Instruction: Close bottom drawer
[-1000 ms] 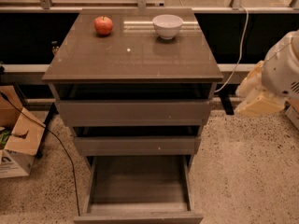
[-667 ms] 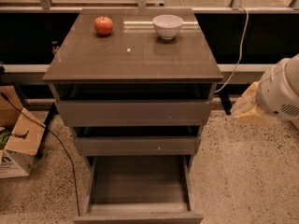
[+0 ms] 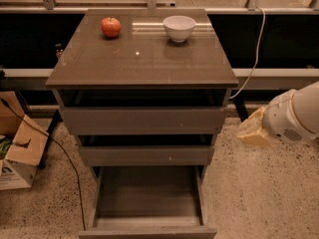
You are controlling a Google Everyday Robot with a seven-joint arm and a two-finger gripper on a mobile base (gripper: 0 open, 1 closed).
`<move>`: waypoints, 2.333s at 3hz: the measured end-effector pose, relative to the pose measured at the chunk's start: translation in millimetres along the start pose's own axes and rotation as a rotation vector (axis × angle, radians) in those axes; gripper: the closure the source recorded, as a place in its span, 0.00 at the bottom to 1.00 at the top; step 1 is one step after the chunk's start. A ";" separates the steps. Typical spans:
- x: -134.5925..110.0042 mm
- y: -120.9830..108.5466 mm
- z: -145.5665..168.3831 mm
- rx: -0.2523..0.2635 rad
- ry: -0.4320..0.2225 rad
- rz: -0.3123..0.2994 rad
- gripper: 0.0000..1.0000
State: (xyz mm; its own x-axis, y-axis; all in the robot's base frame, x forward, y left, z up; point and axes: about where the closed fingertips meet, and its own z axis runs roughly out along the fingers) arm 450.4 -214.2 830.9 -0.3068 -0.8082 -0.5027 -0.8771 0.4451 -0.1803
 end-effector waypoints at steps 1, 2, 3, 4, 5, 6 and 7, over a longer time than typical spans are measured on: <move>0.0 0.4 -0.6 0.000 0.002 -0.001 1.00; 12.6 8.6 21.3 -0.017 0.026 0.036 1.00; 30.2 28.9 58.3 -0.062 0.035 0.055 1.00; 53.7 54.9 104.4 -0.112 0.014 0.076 1.00; 94.0 82.5 172.2 -0.181 -0.019 0.150 1.00; 91.6 82.9 171.5 -0.168 -0.015 0.145 1.00; 94.9 96.4 198.6 -0.187 -0.032 0.166 1.00</move>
Offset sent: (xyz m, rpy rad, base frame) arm -0.0077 0.0032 -0.0738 -0.0047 0.1098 -0.0795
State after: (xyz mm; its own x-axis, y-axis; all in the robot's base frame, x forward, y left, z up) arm 410.1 -171.4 597.9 -0.4430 -0.7158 -0.5398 -0.8697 0.4892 0.0651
